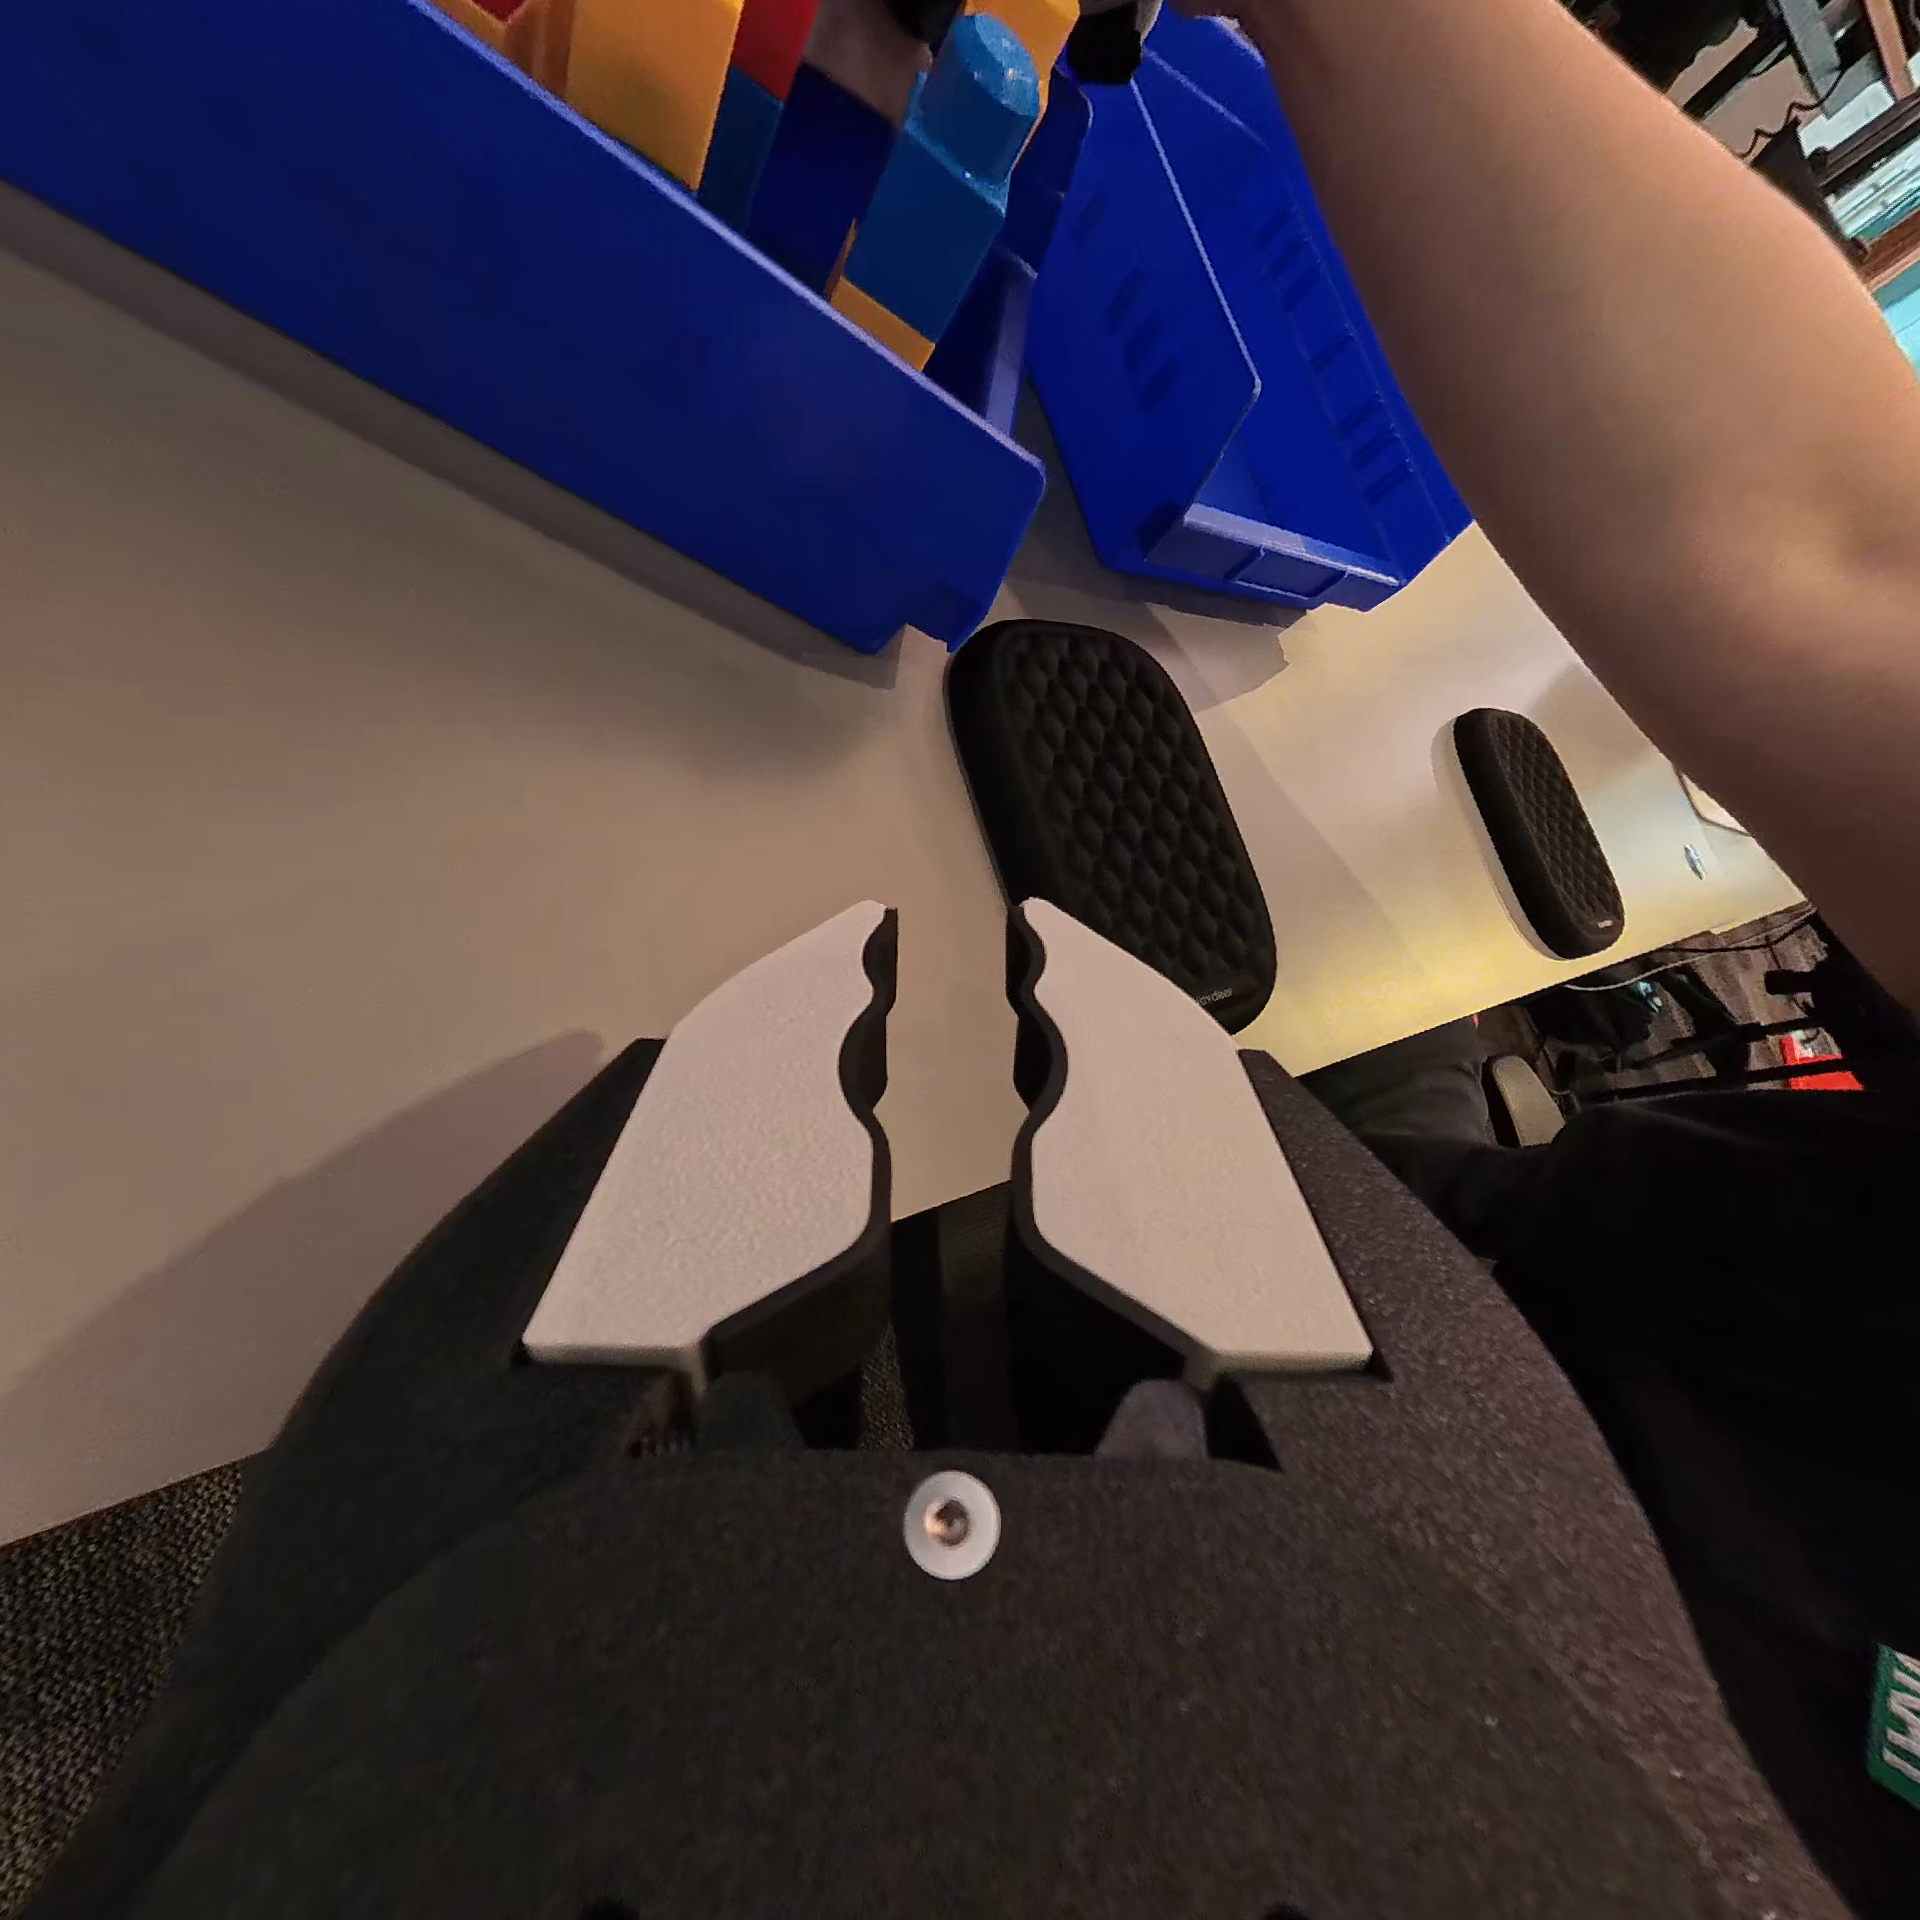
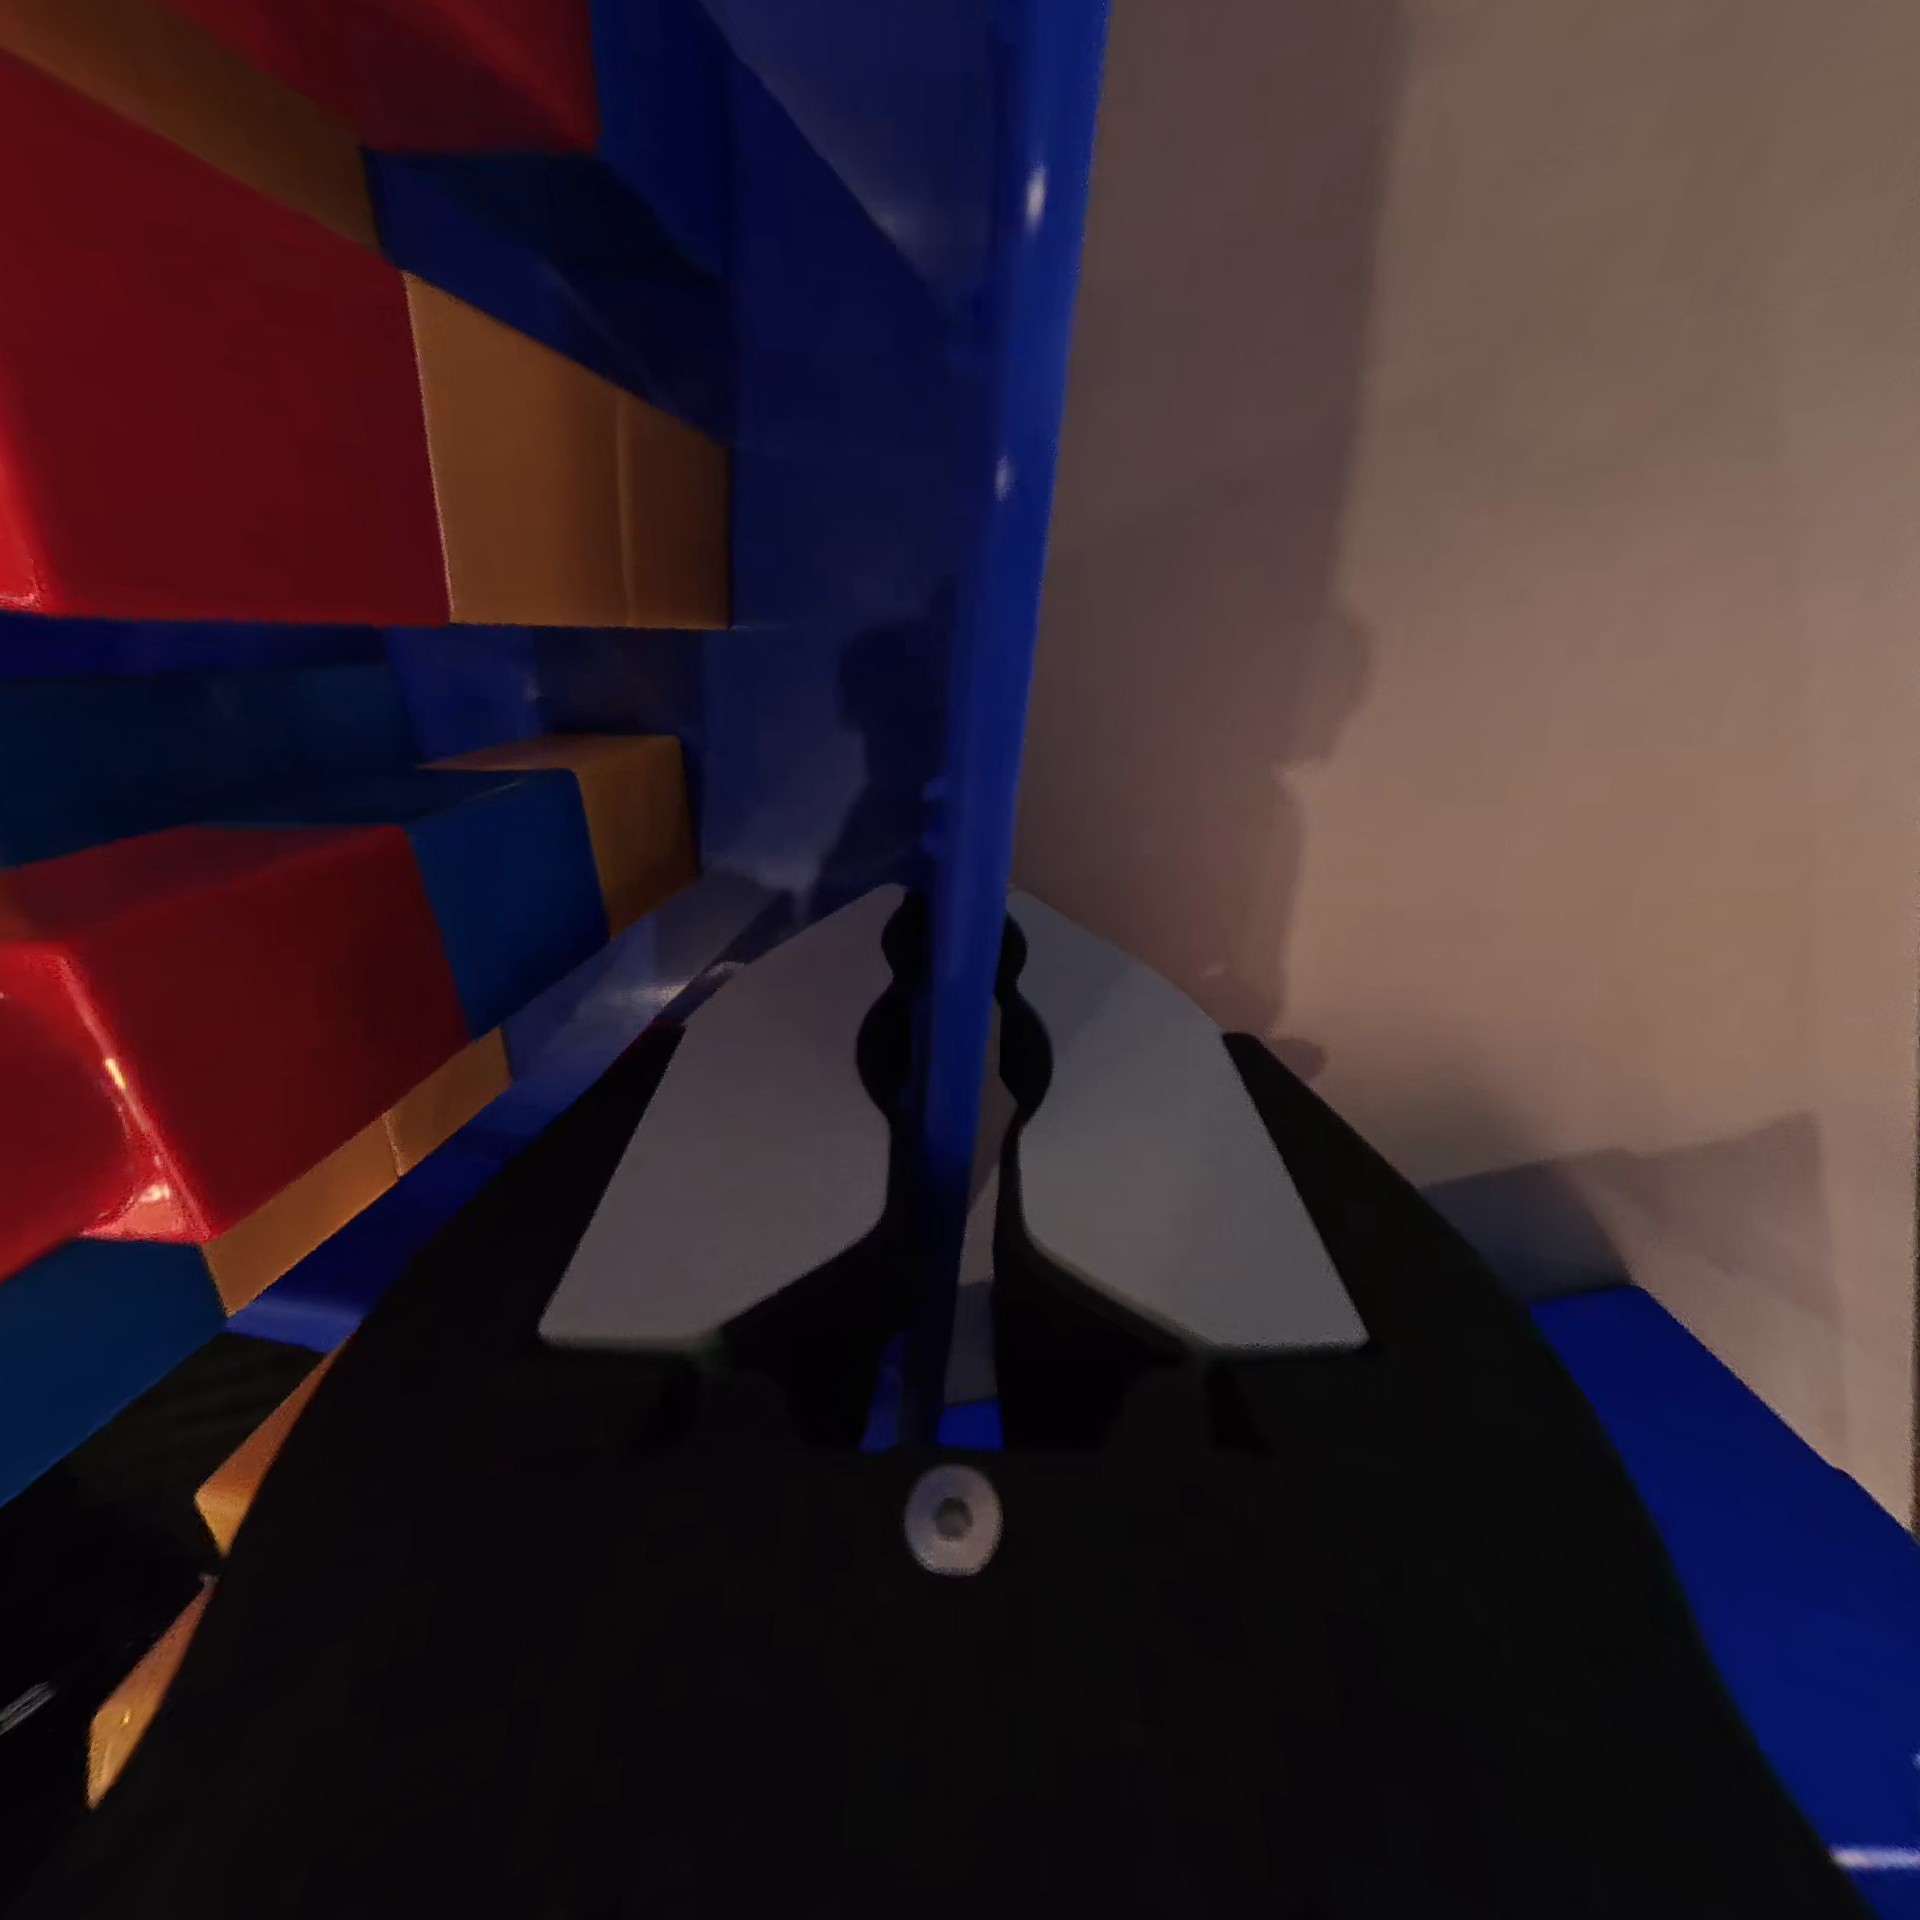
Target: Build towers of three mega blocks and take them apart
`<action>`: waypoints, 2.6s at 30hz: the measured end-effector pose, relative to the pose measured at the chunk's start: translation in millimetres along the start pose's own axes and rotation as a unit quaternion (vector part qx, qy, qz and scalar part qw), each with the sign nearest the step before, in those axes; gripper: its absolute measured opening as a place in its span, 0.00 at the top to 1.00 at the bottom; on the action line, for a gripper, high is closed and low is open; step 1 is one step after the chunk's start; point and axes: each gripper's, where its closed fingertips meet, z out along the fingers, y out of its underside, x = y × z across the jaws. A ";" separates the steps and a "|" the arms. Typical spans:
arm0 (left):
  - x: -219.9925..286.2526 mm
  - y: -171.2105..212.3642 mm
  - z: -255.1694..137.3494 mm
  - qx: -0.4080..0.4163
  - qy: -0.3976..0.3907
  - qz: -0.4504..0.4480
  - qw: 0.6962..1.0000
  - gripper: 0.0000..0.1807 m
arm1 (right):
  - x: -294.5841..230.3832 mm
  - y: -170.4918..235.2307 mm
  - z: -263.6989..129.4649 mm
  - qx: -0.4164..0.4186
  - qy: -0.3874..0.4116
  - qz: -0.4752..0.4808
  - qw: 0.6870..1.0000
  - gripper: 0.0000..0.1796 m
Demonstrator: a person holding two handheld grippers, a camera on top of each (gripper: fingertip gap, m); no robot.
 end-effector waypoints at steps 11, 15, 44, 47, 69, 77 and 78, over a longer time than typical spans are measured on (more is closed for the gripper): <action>7.9 -6.6 -0.3 0.007 0.004 0.003 1.000 0.89 | 6.7 -26.2 -68.9 0.083 0.071 -0.053 0.993 0.90; 11.6 -9.0 3.1 0.010 0.012 0.005 1.000 0.89 | 2.7 -30.3 -131.2 0.161 0.091 -0.076 0.980 0.90; 98.7 -11.2 46.7 -0.013 0.091 0.074 0.993 0.89 | 100.8 311.3 -93.3 0.069 0.070 0.370 0.924 0.77; 106.7 -8.1 47.3 -0.019 0.088 0.080 0.993 0.89 | 94.8 311.3 -72.3 0.045 0.023 0.406 0.912 0.88; 151.3 -18.3 86.7 -0.054 0.092 0.099 0.989 0.89 | 161.9 482.5 -121.5 0.020 0.023 0.449 0.893 0.98; 179.9 -22.6 117.1 -0.063 0.110 0.106 0.986 0.89 | 199.2 661.1 -184.8 0.026 0.071 0.512 0.856 0.98; 183.0 -23.8 120.0 -0.062 0.111 0.107 0.986 0.89 | 200.5 685.0 -189.6 0.023 0.073 0.521 0.850 0.98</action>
